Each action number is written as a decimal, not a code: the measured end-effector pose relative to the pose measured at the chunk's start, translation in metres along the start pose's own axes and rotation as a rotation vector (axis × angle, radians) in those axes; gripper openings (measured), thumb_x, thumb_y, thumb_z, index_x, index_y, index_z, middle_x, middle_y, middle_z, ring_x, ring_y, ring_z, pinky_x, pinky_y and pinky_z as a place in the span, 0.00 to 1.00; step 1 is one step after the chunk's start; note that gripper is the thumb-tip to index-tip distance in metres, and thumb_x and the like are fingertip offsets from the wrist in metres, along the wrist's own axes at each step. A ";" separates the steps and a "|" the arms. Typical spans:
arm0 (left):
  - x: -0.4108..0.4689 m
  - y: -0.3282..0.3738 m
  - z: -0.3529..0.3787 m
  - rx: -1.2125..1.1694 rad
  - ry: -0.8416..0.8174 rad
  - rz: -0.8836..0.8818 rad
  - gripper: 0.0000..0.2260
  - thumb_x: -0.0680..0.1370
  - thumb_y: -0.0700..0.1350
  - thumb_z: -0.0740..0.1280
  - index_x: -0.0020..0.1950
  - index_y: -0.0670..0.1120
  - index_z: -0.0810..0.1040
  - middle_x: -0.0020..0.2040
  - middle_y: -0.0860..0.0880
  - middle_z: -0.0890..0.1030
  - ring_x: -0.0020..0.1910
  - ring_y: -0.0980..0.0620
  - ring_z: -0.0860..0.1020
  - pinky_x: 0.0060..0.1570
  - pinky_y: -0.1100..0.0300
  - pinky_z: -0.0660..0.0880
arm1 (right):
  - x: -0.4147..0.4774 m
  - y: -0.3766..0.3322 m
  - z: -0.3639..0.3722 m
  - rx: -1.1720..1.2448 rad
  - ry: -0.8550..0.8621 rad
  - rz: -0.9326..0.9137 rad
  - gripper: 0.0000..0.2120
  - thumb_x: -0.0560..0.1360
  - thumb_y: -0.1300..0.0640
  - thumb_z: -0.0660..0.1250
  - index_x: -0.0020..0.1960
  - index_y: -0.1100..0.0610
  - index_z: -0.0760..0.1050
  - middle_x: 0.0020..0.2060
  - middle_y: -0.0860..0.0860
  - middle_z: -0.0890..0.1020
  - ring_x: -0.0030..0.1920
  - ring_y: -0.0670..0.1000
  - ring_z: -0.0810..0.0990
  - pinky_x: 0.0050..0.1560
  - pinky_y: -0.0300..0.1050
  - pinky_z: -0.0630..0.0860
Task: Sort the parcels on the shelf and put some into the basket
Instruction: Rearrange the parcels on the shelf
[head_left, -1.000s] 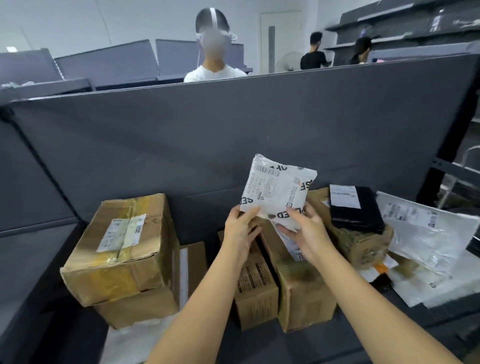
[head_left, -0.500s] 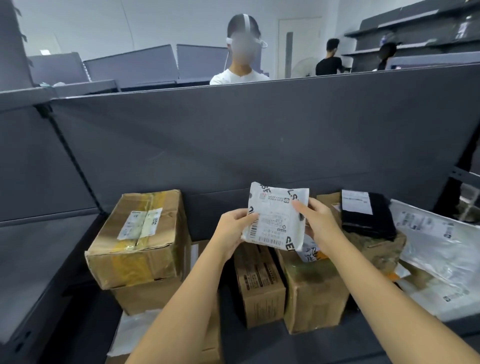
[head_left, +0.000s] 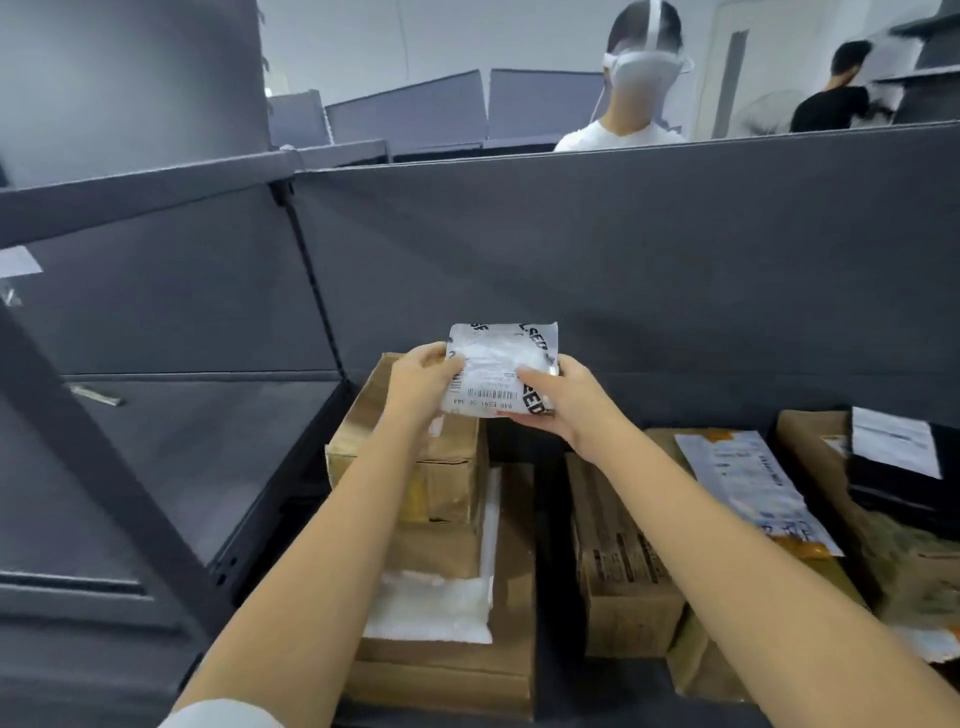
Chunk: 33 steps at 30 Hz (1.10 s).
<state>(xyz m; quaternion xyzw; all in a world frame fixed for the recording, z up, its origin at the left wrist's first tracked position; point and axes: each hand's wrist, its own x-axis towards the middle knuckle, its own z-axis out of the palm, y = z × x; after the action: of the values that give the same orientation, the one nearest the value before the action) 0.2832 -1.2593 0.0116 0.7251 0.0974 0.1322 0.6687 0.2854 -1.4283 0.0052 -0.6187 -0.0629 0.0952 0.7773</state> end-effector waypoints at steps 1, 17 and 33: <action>0.005 -0.001 -0.011 0.031 0.047 -0.005 0.14 0.77 0.38 0.66 0.63 0.40 0.76 0.57 0.41 0.81 0.53 0.43 0.81 0.54 0.47 0.79 | 0.006 0.001 0.012 -0.028 0.005 0.012 0.13 0.78 0.62 0.63 0.62 0.57 0.68 0.52 0.52 0.80 0.48 0.52 0.83 0.41 0.47 0.83; 0.011 -0.043 -0.065 1.070 0.154 0.062 0.18 0.79 0.47 0.54 0.65 0.46 0.75 0.61 0.42 0.77 0.60 0.40 0.74 0.55 0.51 0.69 | 0.035 0.066 0.068 -0.863 -0.066 0.001 0.28 0.79 0.39 0.49 0.77 0.44 0.51 0.78 0.48 0.48 0.77 0.56 0.40 0.75 0.60 0.44; -0.032 -0.029 0.125 1.077 -0.144 0.849 0.20 0.79 0.51 0.60 0.68 0.45 0.73 0.72 0.43 0.71 0.73 0.44 0.65 0.70 0.47 0.59 | -0.027 0.079 -0.133 -1.246 0.496 0.403 0.29 0.77 0.42 0.58 0.74 0.51 0.57 0.76 0.55 0.56 0.75 0.62 0.52 0.71 0.58 0.56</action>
<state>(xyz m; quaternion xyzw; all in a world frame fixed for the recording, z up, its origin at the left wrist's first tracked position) 0.2944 -1.3846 -0.0284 0.9387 -0.1876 0.2673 0.1104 0.2824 -1.5432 -0.1012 -0.9522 0.1895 0.0398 0.2364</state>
